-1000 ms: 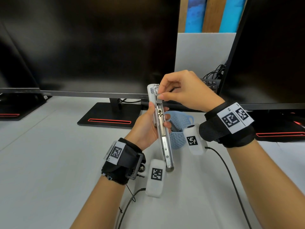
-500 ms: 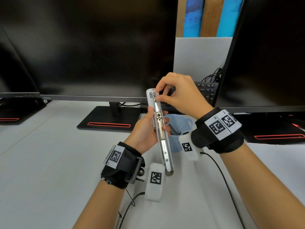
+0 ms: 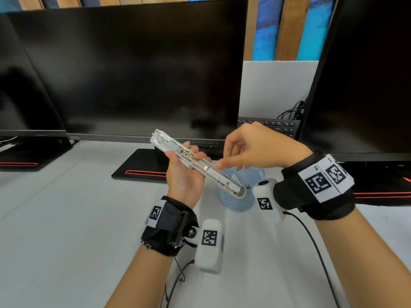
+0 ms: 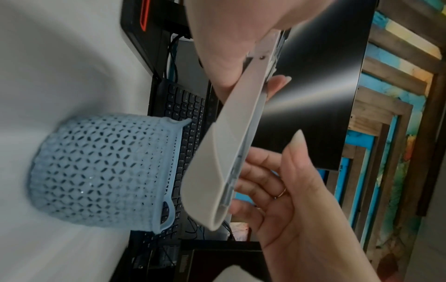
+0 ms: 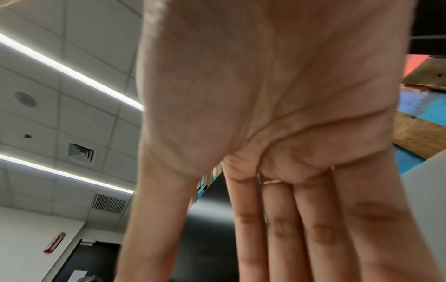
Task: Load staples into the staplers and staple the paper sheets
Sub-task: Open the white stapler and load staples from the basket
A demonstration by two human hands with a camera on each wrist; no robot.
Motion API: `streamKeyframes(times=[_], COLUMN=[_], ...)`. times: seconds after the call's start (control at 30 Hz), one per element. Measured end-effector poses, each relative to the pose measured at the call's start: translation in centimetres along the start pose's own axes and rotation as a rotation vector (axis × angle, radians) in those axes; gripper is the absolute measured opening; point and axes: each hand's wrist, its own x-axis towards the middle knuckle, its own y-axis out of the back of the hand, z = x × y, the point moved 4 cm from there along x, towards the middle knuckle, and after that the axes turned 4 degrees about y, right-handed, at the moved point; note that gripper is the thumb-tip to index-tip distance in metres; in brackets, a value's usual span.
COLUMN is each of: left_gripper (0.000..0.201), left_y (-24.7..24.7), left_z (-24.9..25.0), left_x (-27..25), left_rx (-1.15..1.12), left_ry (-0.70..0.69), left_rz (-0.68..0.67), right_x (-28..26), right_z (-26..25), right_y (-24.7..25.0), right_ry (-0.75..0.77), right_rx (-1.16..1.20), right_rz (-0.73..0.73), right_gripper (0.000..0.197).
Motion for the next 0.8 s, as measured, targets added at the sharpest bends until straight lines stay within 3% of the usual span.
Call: streamKeyframes(times=[0.23, 0.43, 0.53, 0.7, 0.8], left_gripper=[0.038, 0.044, 0.049, 0.044, 0.044], left_y=[0.4, 0.2, 0.1, -0.7, -0.9], left_z=[0.7, 0.5, 0.6, -0.4, -0.9], left_x=[0.2, 0.0, 0.0, -0.2, -0.4], left_rx=[-0.086, -0.013, 0.088, 0.27, 0.223], left_ry=[-0.107, -0.105, -0.119, -0.071, -0.015], left_rz=[0.061, 0.104, 0.081, 0.009, -0.026], right_x=[-0.4, -0.3, -0.8, -1.0, -1.1], right_z=[0.2, 0.5, -0.3, -2.5, -3.0], right_y=[-1.4, -0.7, 0.3, 1.7, 2.2], right_ry=[-0.123, -0.127, -0.067, 0.143, 0.177], right_rx=[-0.187, -0.218, -0.201, -0.148, -0.132], right_rz=[-0.192, -0.127, -0.02, 0.295, 0.375], right_gripper=[0.037, 0.026, 0.024, 0.036, 0.041])
